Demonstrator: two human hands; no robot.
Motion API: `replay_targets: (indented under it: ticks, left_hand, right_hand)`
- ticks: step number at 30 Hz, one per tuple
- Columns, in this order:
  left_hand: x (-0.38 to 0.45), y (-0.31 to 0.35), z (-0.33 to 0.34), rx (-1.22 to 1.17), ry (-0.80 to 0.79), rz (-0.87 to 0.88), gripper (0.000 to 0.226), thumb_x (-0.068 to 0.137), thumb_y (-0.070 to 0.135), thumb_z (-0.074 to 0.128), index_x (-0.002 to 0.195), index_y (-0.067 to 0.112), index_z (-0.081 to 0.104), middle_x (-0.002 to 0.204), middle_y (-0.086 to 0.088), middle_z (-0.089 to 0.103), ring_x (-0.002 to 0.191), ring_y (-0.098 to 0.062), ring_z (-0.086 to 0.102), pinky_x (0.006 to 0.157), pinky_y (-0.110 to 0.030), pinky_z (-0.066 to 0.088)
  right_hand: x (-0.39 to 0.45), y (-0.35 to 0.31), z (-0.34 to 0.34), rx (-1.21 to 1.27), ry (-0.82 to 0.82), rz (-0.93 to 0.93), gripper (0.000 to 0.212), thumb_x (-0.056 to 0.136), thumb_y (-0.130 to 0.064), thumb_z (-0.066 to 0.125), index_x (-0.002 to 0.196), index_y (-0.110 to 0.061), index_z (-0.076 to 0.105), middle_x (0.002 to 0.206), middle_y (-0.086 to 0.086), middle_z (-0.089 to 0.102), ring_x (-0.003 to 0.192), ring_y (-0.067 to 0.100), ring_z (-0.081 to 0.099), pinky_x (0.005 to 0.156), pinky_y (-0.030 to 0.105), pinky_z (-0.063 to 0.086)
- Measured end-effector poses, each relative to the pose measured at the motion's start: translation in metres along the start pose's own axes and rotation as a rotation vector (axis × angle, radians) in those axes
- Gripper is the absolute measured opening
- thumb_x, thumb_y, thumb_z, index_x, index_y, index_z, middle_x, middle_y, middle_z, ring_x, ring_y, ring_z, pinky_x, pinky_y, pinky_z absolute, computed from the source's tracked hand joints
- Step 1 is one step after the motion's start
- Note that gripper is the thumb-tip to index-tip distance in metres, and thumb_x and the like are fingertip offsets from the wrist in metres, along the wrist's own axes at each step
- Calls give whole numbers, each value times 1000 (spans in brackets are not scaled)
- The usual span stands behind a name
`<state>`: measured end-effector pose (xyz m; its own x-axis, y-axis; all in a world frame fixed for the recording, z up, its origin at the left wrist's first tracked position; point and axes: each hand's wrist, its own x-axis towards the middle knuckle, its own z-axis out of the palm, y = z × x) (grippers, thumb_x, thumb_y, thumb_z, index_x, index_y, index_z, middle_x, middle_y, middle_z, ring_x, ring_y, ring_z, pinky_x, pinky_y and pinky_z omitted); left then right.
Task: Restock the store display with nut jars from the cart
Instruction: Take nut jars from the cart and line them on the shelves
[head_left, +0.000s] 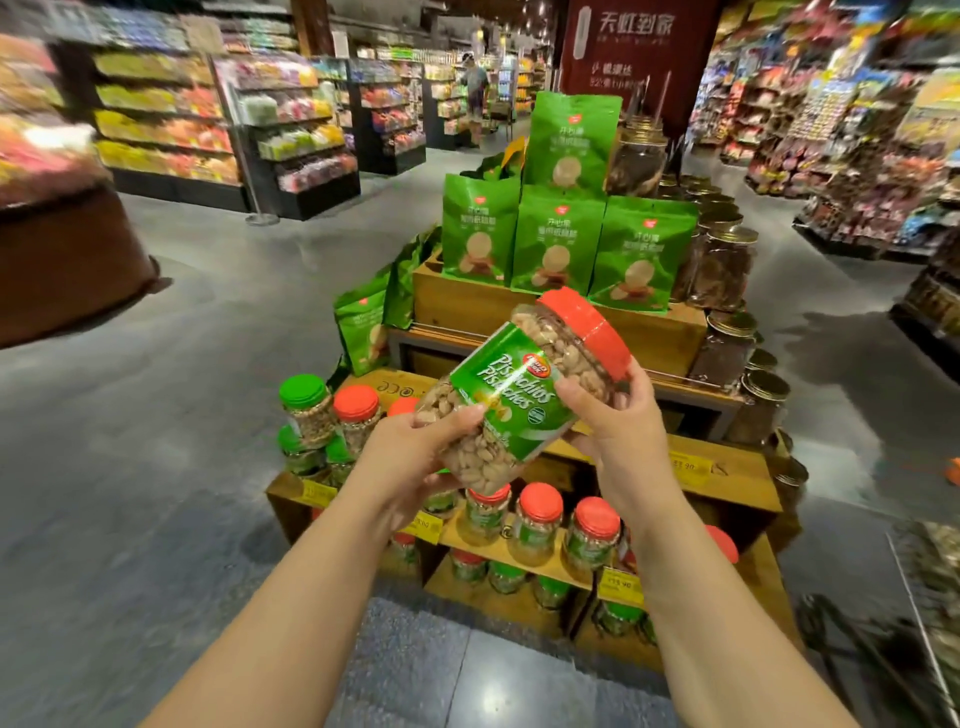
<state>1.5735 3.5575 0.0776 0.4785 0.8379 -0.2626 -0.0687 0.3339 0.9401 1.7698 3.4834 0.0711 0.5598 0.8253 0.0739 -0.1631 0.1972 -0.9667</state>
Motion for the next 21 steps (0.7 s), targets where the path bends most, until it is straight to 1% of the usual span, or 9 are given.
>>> replay_targets:
  ticks: [5, 8, 10, 14, 15, 16, 17, 18, 21]
  left_hand:
    - [23, -11, -17, -59, -9, -70, 17, 81, 21, 79, 88, 7, 72, 85, -14, 78, 70, -18, 76, 61, -30, 61]
    - [44, -11, -29, -57, 13, -78, 70, 69, 22, 85, 130, -2, 60, 118, -23, 72, 84, -22, 77, 59, -31, 60]
    - [61, -12, -40, -27, 5, -76, 114, 71, 13, 88, 162, 22, 19, 132, -16, 67, 94, -23, 76, 59, -33, 60]
    - [94, 2, -53, 38, -127, -49, 113, 79, 2, 81, 160, 42, 14, 130, -17, 66, 78, -9, 73, 47, -21, 45]
    - [107, 4, -56, 54, -153, -54, 112, 76, 6, 84, 159, 42, 19, 134, -17, 63, 87, -8, 68, 62, -20, 33]
    - [119, 6, -58, 80, -167, -55, 115, 69, 13, 91, 158, 45, 24, 136, -16, 62, 96, -14, 68, 50, -28, 53]
    - [131, 9, -60, 121, -165, -58, 121, 62, 22, 97, 156, 49, 26, 134, -13, 64, 103, -25, 72, 70, -52, 64]
    - [143, 13, -63, 188, -156, -51, 128, 54, 30, 101, 155, 52, 26, 131, -13, 65, 107, -31, 72, 78, -60, 61]
    - [177, 23, -68, 389, -203, 26, 143, 43, 47, 103, 156, 55, 15, 136, -2, 63, 120, -22, 66, 95, -51, 58]
  right_hand:
    - [20, 12, 22, -30, 16, 5, 113, 62, -26, 97, 154, -29, 31, 137, 2, 61, 119, 19, 67, 92, 52, 59]
    - [35, 18, 34, -84, 45, -19, 120, 57, -31, 97, 154, -39, 26, 142, -3, 55, 121, 15, 63, 93, 45, 59]
    - [50, 22, 40, -150, 39, -34, 114, 56, -35, 98, 148, -45, 31, 141, -3, 55, 120, 17, 64, 92, 46, 60]
    - [86, 27, 55, -230, 24, -52, 101, 58, -29, 96, 142, -38, 40, 131, -3, 61, 109, 15, 69, 83, 39, 63]
    - [95, 29, 58, -239, 15, -62, 100, 58, -27, 95, 141, -38, 41, 130, -4, 61, 108, 13, 69, 81, 36, 63]
    - [103, 30, 60, -250, 5, -71, 101, 55, -28, 95, 140, -38, 41, 130, -4, 60, 109, 13, 68, 83, 36, 63]
    - [112, 30, 61, -265, -4, -80, 103, 52, -32, 96, 139, -39, 42, 131, -5, 60, 112, 14, 68, 85, 37, 62]
    - [121, 29, 61, -285, -15, -88, 105, 50, -35, 99, 139, -41, 42, 133, -6, 59, 114, 15, 67, 89, 40, 61]
    - [148, 25, 63, -343, -65, -104, 106, 47, -36, 102, 136, -45, 45, 135, -6, 58, 118, 17, 66, 92, 43, 60]
